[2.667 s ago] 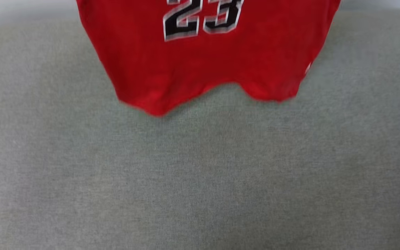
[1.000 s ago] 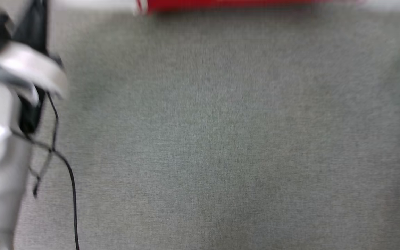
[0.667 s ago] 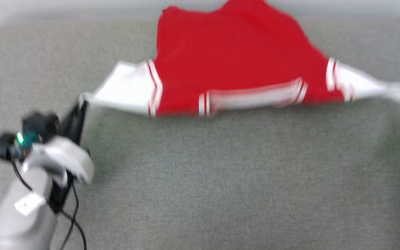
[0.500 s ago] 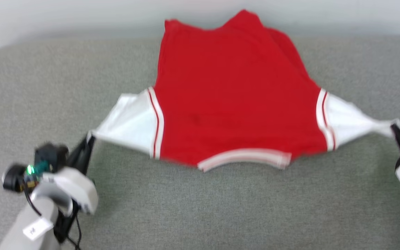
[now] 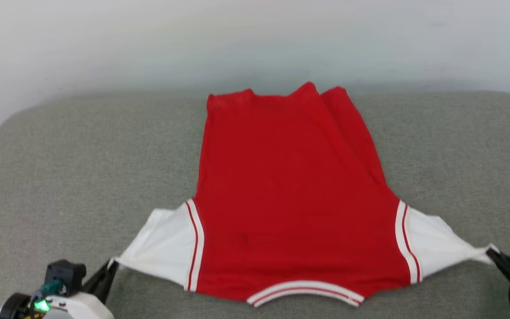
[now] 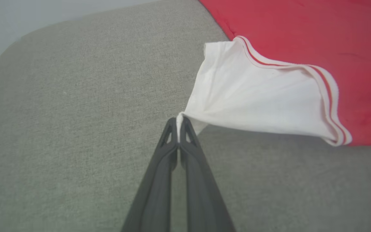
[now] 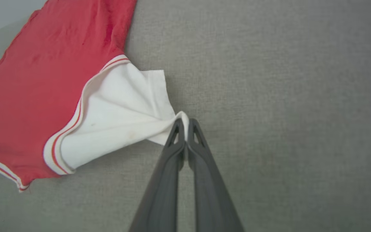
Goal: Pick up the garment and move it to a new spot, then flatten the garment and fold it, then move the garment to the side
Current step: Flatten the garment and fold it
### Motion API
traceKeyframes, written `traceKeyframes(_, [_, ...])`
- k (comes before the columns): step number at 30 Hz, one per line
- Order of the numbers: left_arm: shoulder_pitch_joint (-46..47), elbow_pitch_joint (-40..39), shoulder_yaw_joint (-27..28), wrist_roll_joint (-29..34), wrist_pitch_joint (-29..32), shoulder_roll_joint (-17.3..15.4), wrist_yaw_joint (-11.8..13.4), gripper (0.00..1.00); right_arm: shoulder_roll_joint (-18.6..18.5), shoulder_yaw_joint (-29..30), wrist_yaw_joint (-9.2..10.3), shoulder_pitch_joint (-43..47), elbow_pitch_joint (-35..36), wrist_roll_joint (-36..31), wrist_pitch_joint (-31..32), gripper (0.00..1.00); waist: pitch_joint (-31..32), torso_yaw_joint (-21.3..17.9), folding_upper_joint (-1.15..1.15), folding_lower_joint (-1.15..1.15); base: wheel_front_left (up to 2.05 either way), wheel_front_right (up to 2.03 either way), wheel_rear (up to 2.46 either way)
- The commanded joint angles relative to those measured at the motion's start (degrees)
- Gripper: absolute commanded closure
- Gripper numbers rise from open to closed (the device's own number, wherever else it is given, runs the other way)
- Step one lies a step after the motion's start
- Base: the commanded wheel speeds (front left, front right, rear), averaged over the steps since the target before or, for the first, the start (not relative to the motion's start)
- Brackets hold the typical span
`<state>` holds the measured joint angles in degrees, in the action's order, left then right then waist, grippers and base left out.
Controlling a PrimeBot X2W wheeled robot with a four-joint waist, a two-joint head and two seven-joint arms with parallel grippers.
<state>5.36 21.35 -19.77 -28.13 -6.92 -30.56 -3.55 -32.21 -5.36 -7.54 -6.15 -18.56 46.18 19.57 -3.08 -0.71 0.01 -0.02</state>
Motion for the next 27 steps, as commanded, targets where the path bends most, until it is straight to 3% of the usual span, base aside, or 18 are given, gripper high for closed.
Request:
traceKeyframes(1, [-1.7,-0.8,0.1,-0.5,0.7,-0.6,0.3,1.0,-1.1,0.1,0.1,1.6,0.4,0.9,0.8,1.0,1.0,-0.1,-0.01,0.02,0.0,0.0,0.0])
traceKeyframes(13, [-12.6,-13.5,-1.6,-3.4,8.8,-3.5,1.3,1.0,-5.4,2.1,0.1,13.5,7.1,9.1,12.8,1.0,2.2,0.4,-0.01,0.02,0.0,0.0,0.0])
traceKeyframes(14, [-12.6,-14.6,-1.6,-3.7,9.4,-3.6,1.4,1.0,-5.7,2.4,0.1,13.5,7.5,8.5,13.2,0.66,1.9,0.6,-0.01,0.02,0.0,0.0,0.0])
traceKeyframes(15, [-12.6,-15.7,-1.7,-4.2,10.2,-3.6,1.3,1.0,-5.8,3.0,0.1,13.3,7.6,8.1,13.6,0.0,1.7,0.8,-0.01,0.02,0.0,0.0,0.0])
traceKeyframes(19, [-13.4,-20.6,-2.9,-7.7,16.2,-3.6,0.3,1.0,-5.3,5.8,0.07,11.1,9.1,7.7,16.9,0.0,0.1,2.3,-0.01,0.02,0.0,0.0,0.0])
traceKeyframes(27, [-13.1,-33.8,-3.7,-9.9,26.4,-6.8,1.8,1.0,-3.1,11.5,0.07,0.0,18.1,6.3,26.1,0.0,-8.7,6.7,-0.01,0.02,0.0,0.0,0.0])
